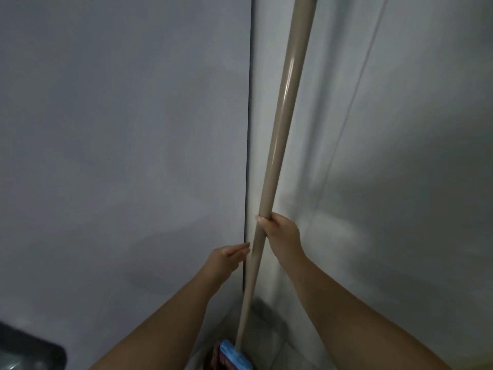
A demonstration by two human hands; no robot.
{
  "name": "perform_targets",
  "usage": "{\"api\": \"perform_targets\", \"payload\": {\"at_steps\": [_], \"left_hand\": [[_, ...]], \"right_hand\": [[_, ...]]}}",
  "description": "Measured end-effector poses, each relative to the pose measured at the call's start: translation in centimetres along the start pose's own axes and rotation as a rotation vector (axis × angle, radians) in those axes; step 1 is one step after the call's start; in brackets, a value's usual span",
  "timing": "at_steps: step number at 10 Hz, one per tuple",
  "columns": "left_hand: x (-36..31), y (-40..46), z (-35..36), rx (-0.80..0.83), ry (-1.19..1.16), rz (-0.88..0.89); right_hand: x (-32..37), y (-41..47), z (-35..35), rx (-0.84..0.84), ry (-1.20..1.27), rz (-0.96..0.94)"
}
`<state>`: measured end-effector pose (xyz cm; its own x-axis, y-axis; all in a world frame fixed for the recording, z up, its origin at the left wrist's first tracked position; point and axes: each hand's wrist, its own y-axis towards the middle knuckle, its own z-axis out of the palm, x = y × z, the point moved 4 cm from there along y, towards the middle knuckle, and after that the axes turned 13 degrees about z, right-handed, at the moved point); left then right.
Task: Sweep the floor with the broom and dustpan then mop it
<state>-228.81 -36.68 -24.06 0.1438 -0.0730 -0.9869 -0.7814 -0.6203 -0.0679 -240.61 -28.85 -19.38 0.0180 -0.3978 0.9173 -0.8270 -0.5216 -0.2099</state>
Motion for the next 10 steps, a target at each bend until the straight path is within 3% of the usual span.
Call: {"api": "perform_targets", "payload": {"at_steps": [5, 8, 10], "left_hand": [[4.6, 7.6, 3.3, -0.069, -0.169, -0.183], [4.6, 7.0, 3.6, -0.088, -0.203, -0.191], [3.8, 6.0, 3.2, -0.066, -0.157, -0.183]], "right_hand": [[-10.5, 10.5, 0.1, 0.135, -0.008, 0.213], [-10.7, 9.7, -0.4, 0.113, 0.092, 0.228], [-9.4, 7.9, -2.1, -0.001, 0.104, 0.250]]}}
